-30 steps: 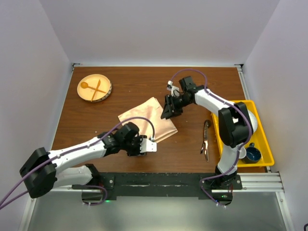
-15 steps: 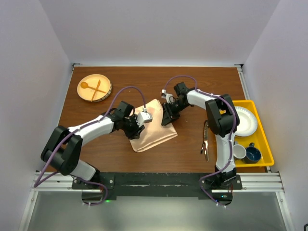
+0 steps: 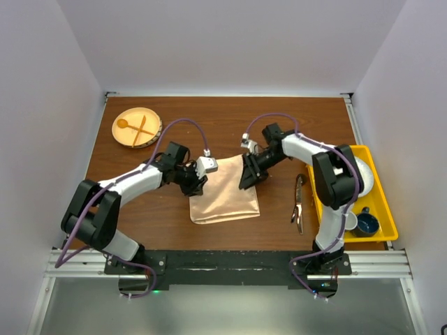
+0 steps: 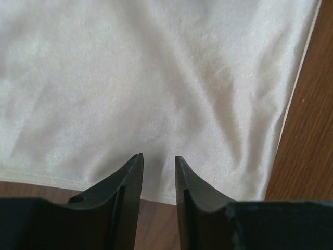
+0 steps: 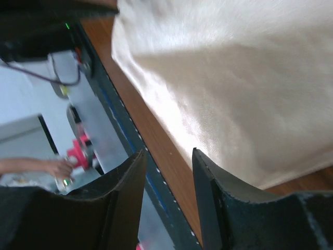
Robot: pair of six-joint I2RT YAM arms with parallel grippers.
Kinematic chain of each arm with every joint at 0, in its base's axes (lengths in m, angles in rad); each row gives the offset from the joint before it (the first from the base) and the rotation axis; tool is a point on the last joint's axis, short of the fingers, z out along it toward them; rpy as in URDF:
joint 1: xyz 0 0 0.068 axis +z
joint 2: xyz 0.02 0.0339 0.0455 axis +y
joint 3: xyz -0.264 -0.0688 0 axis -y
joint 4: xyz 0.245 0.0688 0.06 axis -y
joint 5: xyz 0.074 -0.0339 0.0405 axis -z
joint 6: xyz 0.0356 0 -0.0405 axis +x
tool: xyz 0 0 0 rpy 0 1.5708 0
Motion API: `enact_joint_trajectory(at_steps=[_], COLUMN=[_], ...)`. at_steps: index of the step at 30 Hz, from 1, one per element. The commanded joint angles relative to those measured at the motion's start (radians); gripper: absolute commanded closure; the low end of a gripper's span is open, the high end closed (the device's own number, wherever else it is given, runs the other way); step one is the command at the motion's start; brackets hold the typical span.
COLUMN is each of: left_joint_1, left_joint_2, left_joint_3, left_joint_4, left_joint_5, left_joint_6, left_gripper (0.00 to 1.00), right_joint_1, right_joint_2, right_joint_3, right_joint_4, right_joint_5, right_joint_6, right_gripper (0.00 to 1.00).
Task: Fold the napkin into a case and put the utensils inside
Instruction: Smooth out the lower triangle-folded napkin at the center of the board.
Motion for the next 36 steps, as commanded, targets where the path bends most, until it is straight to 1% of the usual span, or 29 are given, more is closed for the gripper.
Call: enact_joint_trajectory(at_steps=[1,2,3,4,6,7,10,12,16,17,20,25,28,33,36], left_joint_1=[-0.045,-0.103,-0.133,-0.185,-0.229,-0.26,-0.291,-0.291,-0.289,-0.289,-0.296,-0.312,-0.34,-0.383,-0.398], left_joint_2=[-0.068,-0.07,-0.071,-0.065,-0.048,-0.021,0.041,0.073,0.16,0.171,0.22,0.292,0.323,0.363,0.397], left_joint_3=[0.095,0.101,0.1,0.098,0.1,0.105,0.131,0.164,0.239,0.261,0.299,0.35,0.375,0.382,0.407], left_joint_4=[0.104,0.114,0.133,0.171,0.211,0.248,0.309,0.331,0.312,0.308,0.288,0.253,0.23,0.243,0.213], left_joint_5=[0.11,0.097,0.081,0.066,0.054,0.046,0.025,0.0,-0.02,-0.02,-0.02,-0.02,-0.022,-0.045,-0.043], left_joint_6=[0.083,0.1,0.107,0.124,0.126,0.112,0.062,0.008,-0.015,-0.018,-0.006,0.025,0.041,0.046,0.055], left_gripper=[0.62,0.6,0.6,0.6,0.6,0.6,0.6,0.6,0.57,0.55,0.53,0.53,0.53,0.52,0.54], right_joint_1=[-0.139,-0.169,-0.177,-0.177,-0.18,-0.183,-0.183,-0.183,-0.183,-0.18,-0.179,-0.176,-0.17,-0.167,-0.163], right_joint_2=[-0.116,-0.119,-0.113,-0.104,-0.07,-0.035,0.01,0.037,0.094,0.106,0.126,0.157,0.166,0.171,0.18], right_joint_3=[0.062,0.066,0.082,0.092,0.129,0.14,0.152,0.169,0.182,0.171,0.16,0.162,0.155,0.139,0.14], right_joint_4=[0.184,0.208,0.223,0.234,0.242,0.259,0.338,0.363,0.406,0.418,0.461,0.498,0.509,0.504,0.487], right_joint_5=[0.001,0.036,0.123,0.178,0.286,0.303,0.334,0.34,0.328,0.329,0.32,0.303,0.291,0.302,0.312], right_joint_6=[0.199,0.228,0.231,0.233,0.241,0.248,0.288,0.314,0.351,0.365,0.388,0.423,0.439,0.428,0.417], right_gripper=[0.55,0.55,0.56,0.59,0.64,0.64,0.64,0.64,0.64,0.63,0.61,0.61,0.62,0.64,0.69])
